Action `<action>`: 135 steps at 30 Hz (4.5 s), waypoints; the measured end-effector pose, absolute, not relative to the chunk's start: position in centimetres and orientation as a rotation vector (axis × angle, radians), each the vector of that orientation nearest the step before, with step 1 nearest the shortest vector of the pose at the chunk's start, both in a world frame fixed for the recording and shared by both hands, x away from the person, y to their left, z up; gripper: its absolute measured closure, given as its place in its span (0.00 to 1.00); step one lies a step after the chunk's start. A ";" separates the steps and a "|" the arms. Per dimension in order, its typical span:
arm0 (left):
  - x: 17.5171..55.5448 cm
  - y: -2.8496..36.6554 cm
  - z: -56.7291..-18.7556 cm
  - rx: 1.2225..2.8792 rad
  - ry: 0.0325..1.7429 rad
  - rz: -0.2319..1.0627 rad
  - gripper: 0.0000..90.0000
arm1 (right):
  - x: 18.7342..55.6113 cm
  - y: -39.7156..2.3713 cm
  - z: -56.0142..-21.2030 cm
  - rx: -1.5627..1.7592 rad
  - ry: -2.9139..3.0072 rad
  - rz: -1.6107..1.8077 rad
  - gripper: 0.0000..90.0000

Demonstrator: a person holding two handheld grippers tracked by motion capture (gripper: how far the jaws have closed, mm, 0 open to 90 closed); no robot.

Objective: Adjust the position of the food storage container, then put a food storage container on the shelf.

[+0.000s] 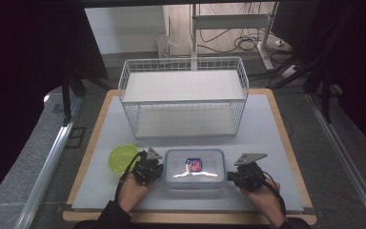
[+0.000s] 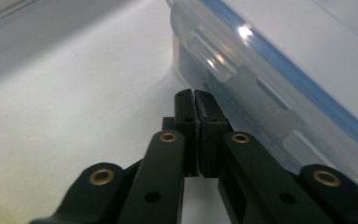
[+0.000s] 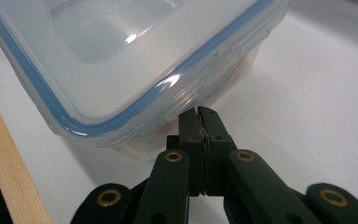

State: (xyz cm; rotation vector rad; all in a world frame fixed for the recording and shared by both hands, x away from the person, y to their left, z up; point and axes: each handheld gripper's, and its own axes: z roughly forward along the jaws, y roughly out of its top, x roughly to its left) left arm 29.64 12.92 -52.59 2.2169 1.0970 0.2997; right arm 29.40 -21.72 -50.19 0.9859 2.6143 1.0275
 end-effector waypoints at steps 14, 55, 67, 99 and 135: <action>26.2 15.6 -50.7 2.148 1.045 0.414 0.70 | 29.0 -23.5 -49.5 0.981 2.587 1.079 0.73; 27.8 21.4 -49.7 1.986 1.227 0.446 0.98 | 29.1 -24.1 -49.6 0.991 2.570 1.084 0.64; 25.6 18.8 -49.4 2.010 1.049 0.495 0.42 | 29.1 -25.1 -49.0 1.027 2.500 1.111 0.53; 30.3 13.9 -50.5 2.035 0.979 -0.044 0.03 | 31.7 -21.2 -48.5 1.162 2.669 1.253 0.12; 25.9 15.6 -50.0 1.857 0.975 -0.072 0.51 | 29.6 -23.1 -48.2 1.372 2.622 1.508 0.56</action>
